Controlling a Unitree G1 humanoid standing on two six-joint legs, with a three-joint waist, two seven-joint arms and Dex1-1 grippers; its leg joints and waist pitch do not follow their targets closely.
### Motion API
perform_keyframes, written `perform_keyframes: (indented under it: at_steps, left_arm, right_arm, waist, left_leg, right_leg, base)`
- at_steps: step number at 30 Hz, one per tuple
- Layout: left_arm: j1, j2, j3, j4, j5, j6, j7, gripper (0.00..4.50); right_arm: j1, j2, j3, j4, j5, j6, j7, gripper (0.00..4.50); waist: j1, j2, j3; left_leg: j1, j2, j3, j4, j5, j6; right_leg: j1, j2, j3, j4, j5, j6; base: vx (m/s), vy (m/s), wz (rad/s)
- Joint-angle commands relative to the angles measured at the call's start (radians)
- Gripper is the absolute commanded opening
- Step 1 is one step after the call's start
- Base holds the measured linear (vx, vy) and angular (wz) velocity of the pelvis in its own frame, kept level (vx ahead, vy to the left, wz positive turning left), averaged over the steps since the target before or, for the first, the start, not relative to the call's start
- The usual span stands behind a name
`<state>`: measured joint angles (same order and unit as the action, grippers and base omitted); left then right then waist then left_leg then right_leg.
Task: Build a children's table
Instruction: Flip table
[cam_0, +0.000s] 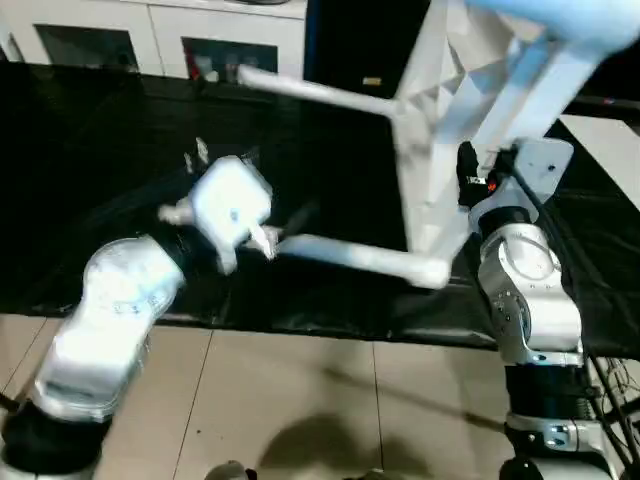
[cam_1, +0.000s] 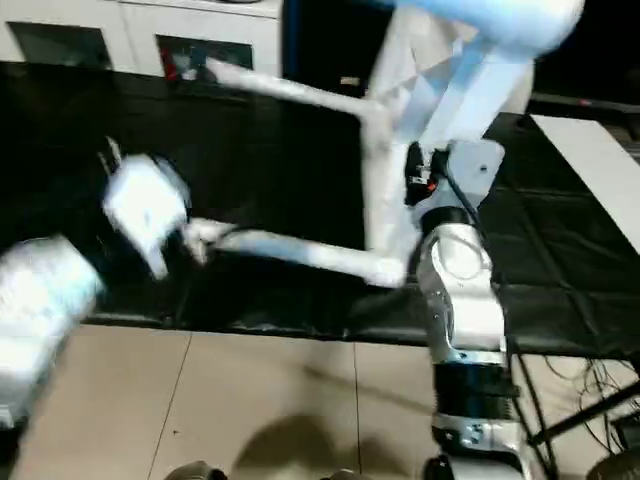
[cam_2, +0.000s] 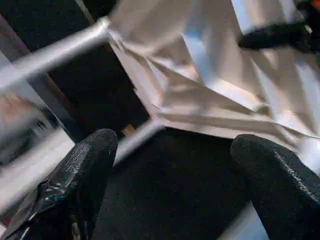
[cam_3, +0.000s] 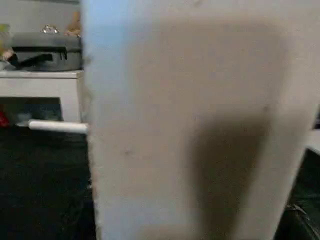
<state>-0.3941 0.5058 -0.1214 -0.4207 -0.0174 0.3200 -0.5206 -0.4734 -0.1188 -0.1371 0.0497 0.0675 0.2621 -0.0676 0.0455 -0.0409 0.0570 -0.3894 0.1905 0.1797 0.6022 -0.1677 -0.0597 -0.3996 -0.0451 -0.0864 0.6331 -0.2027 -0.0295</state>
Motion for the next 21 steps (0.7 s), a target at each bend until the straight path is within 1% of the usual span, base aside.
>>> perform_keyframes:
  at_steps: [1, 3, 4, 5, 6, 7, 8, 9, 10, 11, 12, 13, 14, 15, 16, 17, 18, 19, 20, 21]
  left_arm:
    - [-0.076, 0.026, 0.016, 0.004, 0.032, -0.011, -0.013, 4.17]
    - [-0.109, 0.043, 0.015, 0.019, 0.056, -0.026, -0.015, 4.17]
    - [-0.123, 0.051, 0.013, 0.025, 0.067, -0.031, -0.016, 4.17]
    - [-0.123, 0.051, 0.013, 0.025, 0.067, -0.031, -0.016, 4.17]
    - [-0.149, 0.066, 0.01, 0.04, 0.091, -0.048, -0.015, 4.17]
    - [-0.194, 0.076, 0.021, 0.065, 0.095, -0.062, -0.011, 4.17]
    - [-0.194, 0.076, 0.021, 0.065, 0.095, -0.062, -0.011, 4.33]
    - [-0.194, 0.076, 0.021, 0.065, 0.095, -0.062, -0.011, 4.33]
    - [-0.243, 0.086, 0.031, 0.093, 0.104, -0.092, -0.005, 4.33]
    - [-0.251, 0.089, 0.031, 0.098, 0.107, -0.1, -0.003, 4.33]
    - [-0.295, 0.103, 0.032, 0.127, 0.132, -0.143, 0.009, 4.33]
    - [-0.309, 0.109, 0.032, 0.137, 0.145, -0.157, 0.016, 4.33]
    - [-0.33, 0.123, 0.026, 0.157, 0.177, -0.185, 0.034, 4.33]
    - [-0.34, 0.128, 0.025, 0.17, 0.195, -0.196, 0.049, 4.33]
    - [-0.378, 0.141, 0.027, 0.218, 0.248, -0.237, 0.098, 4.33]
    - [-0.394, 0.143, 0.029, 0.236, 0.26, -0.249, 0.112, 4.33]
    - [-0.401, 0.144, 0.03, 0.245, 0.266, -0.255, 0.119, 4.33]
    - [-0.416, 0.145, 0.032, 0.265, 0.274, -0.268, 0.129, 4.33]
    - [-0.435, 0.149, 0.027, 0.29, 0.282, -0.277, 0.13, 4.33]
    - [-0.454, 0.156, 0.017, 0.32, 0.295, -0.283, 0.13, 4.33]
  right_arm:
    - [-0.057, -0.027, 0.004, -0.053, -0.031, 0.002, -0.017, 1.96]
    - [-0.067, -0.036, 0.017, -0.041, -0.038, 0.003, -0.002, 1.95]
    - [-0.07, -0.038, 0.022, -0.037, -0.04, 0.004, 0.004, 1.95]
    - [-0.07, -0.038, 0.022, -0.037, -0.04, 0.004, 0.004, 1.95]
    - [-0.075, -0.042, 0.029, -0.03, -0.043, 0.006, 0.01, 1.95]
    - [-0.084, -0.045, 0.04, -0.015, -0.045, 0.014, 0.02, 1.95]
    - [-0.084, -0.045, 0.04, -0.015, -0.045, 0.014, 0.02, 1.95]
    - [-0.084, -0.045, 0.04, -0.015, -0.045, 0.014, 0.02, 1.95]
    - [-0.092, -0.049, 0.055, -0.003, -0.052, 0.029, 0.031, 1.95]
    - [-0.094, -0.049, 0.057, 0.0, -0.053, 0.031, 0.032, 1.95]
    - [-0.101, -0.048, 0.07, 0.013, -0.058, 0.042, 0.041, 1.95]
    - [-0.103, -0.047, 0.074, 0.017, -0.058, 0.045, 0.045, 1.95]
    - [-0.106, -0.043, 0.078, 0.02, -0.058, 0.049, 0.049, 1.95]
    - [-0.106, -0.042, 0.079, 0.02, -0.056, 0.05, 0.05, 1.95]
    - [-0.105, -0.036, 0.083, 0.018, -0.05, 0.051, 0.056, 1.95]
    - [-0.105, -0.034, 0.085, 0.016, -0.048, 0.052, 0.059, 1.95]
    - [-0.104, -0.034, 0.086, 0.015, -0.048, 0.052, 0.06, 1.95]
    - [-0.104, -0.033, 0.088, 0.014, -0.045, 0.052, 0.062, 1.95]
    - [-0.101, -0.03, 0.089, 0.012, -0.039, 0.051, 0.066, 1.95]
    - [-0.097, -0.026, 0.091, 0.01, -0.032, 0.047, 0.073, 1.95]
  waist:
    - [-0.005, 0.005, -0.066]
    - [-0.008, 0.004, -0.068]
    - [-0.009, 0.001, -0.068]
    - [-0.012, 0.002, -0.069]
    - [-0.011, 0.002, -0.069]
    - [-0.012, 0.003, -0.071]
    - [-0.014, -0.004, -0.07]
    - [-0.012, 0.001, -0.073]
    - [-0.011, -0.001, -0.07]
    - [-0.012, -0.001, -0.071]
    - [-0.014, -0.004, -0.07]
    - [-0.014, -0.004, -0.069]
    - [-0.015, -0.005, -0.067]
    - [-0.015, -0.006, -0.067]
    - [-0.015, -0.006, -0.068]
    - [-0.016, -0.006, -0.067]
    - [-0.015, -0.003, -0.067]
    - [-0.015, -0.004, -0.068]
    - [-0.013, -0.002, -0.069]
    - [-0.013, -0.003, -0.068]
  left_leg:
    - [0.023, 0.036, -0.014, -0.06, -0.132, -0.037]
    - [0.02, 0.036, -0.015, -0.059, -0.128, -0.038]
    - [0.019, 0.035, -0.015, -0.058, -0.123, -0.036]
    - [0.018, 0.036, -0.014, -0.056, -0.116, -0.034]
    - [0.018, 0.036, -0.014, -0.056, -0.113, -0.033]
    - [0.018, 0.035, -0.014, -0.056, -0.106, -0.03]
    - [0.017, 0.034, -0.012, -0.055, -0.104, -0.027]
    - [0.019, 0.034, -0.013, -0.054, -0.099, -0.029]
    - [0.018, 0.034, -0.014, -0.055, -0.097, -0.029]
    - [0.019, 0.035, -0.013, -0.054, -0.099, -0.031]
    - [0.018, 0.036, -0.014, -0.055, -0.099, -0.032]
    - [0.018, 0.034, -0.014, -0.054, -0.11, -0.034]
    - [0.015, 0.034, -0.015, -0.055, -0.111, -0.038]
    - [0.017, 0.035, -0.014, -0.054, -0.115, -0.04]
    - [0.018, 0.034, -0.013, -0.053, -0.122, -0.043]
    - [0.016, 0.032, -0.012, -0.053, -0.124, -0.041]
    - [0.017, 0.032, -0.012, -0.052, -0.126, -0.043]
    - [0.018, 0.034, -0.013, -0.053, -0.123, -0.047]
    - [0.019, 0.034, -0.013, -0.053, -0.12, -0.048]
    - [0.019, 0.033, -0.012, -0.053, -0.121, -0.047]
  right_leg:
    - [0.052, -0.081, 0.07, -0.072, -0.141, -0.062]
    - [0.054, -0.081, 0.071, -0.07, -0.127, -0.065]
    - [0.056, -0.082, 0.071, -0.068, -0.119, -0.068]
    - [0.056, -0.082, 0.073, -0.066, -0.104, -0.073]
    - [0.056, -0.083, 0.073, -0.065, -0.099, -0.076]
    - [0.056, -0.081, 0.072, -0.063, -0.088, -0.08]
    - [0.056, -0.079, 0.072, -0.065, -0.09, -0.078]
    - [0.057, -0.081, 0.073, -0.061, -0.087, -0.08]
    - [0.055, -0.08, 0.072, -0.064, -0.091, -0.08]
    - [0.055, -0.08, 0.073, -0.062, -0.088, -0.084]
    - [0.057, -0.081, 0.073, -0.062, -0.088, -0.087]
    - [0.056, -0.081, 0.074, -0.063, -0.108, -0.084]
    - [0.056, -0.08, 0.075, -0.065, -0.117, -0.078]
    - [0.056, -0.081, 0.076, -0.063, -0.12, -0.076]
    - [0.054, -0.081, 0.078, -0.065, -0.137, -0.07]
    - [0.054, -0.08, 0.079, -0.067, -0.145, -0.067]
    - [0.053, -0.08, 0.079, -0.067, -0.15, -0.065]
    - [0.051, -0.079, 0.08, -0.065, -0.145, -0.07]
    - [0.052, -0.082, 0.08, -0.062, -0.132, -0.08]
    - [0.05, -0.08, 0.081, -0.064, -0.131, -0.082]
  base:
    - [0.0, 0.0, 0.0]
    - [0.0, 0.0, 0.0]
    - [0.0, 0.0, 0.0]
    - [0.0, 0.0, 0.0]
    - [0.0, 0.0, 0.0]
    - [0.0, 0.0, 0.0]
    - [0.0, 0.0, 0.0]
    - [0.0, 0.0, 0.0]
    - [0.0, 0.0, 0.0]
    - [0.0, 0.0, 0.0]
    - [0.0, 0.0, 0.0]
    - [0.0, 0.0, 0.0]
    - [0.0, 0.0, 0.0]
    - [0.0, 0.0, 0.0]
    - [0.0, 0.0, 0.0]
    - [0.0, 0.0, 0.0]
    - [0.0, 0.0, 0.0]
    - [0.0, 0.0, 0.0]
    - [0.0, 0.0, 0.0]
    - [0.0, 0.0, 0.0]
